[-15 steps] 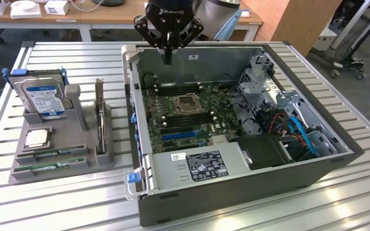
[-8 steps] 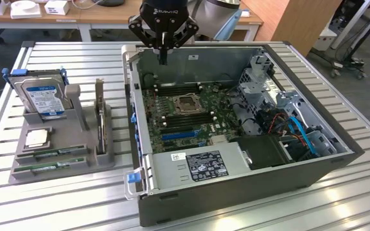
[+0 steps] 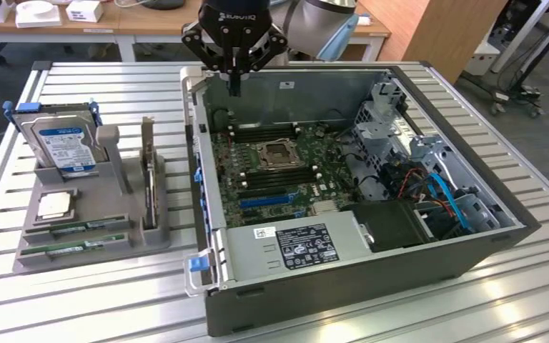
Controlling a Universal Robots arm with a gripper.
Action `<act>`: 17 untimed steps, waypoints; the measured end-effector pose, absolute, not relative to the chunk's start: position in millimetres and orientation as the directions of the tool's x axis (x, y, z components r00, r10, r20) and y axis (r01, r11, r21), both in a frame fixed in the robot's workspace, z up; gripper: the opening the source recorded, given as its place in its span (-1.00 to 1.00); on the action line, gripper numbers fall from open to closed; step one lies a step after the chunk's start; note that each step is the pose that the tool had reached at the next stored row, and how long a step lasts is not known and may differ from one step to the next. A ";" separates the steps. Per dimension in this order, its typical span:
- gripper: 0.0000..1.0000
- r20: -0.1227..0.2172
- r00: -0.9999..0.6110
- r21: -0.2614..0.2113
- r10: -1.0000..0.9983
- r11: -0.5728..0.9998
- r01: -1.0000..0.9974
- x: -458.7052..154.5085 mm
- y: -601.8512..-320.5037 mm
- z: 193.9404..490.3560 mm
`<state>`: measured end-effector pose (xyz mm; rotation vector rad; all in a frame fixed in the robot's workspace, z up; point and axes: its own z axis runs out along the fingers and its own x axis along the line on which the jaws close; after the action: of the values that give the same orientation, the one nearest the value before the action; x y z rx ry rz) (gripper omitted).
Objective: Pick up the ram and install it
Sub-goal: 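Reach for the ram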
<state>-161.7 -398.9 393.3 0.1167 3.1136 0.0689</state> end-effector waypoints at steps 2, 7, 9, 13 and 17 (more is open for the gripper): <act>-0.80 -0.023 -0.997 0.045 0.075 0.996 0.074 -164.2 -398.8 393.3; -0.80 -0.023 -0.997 0.045 0.075 0.996 0.074 -170.1 -398.8 393.2; -0.80 -0.023 -0.997 0.045 0.075 0.996 0.074 -172.4 -398.8 393.3; -0.80 -0.023 -0.997 0.045 0.075 0.996 0.074 -176.4 -398.8 393.3; -0.80 -0.023 -0.997 0.045 0.075 0.996 0.074 -180.0 -398.8 393.2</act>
<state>-180.0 -398.8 393.2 0.1167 3.1138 0.0689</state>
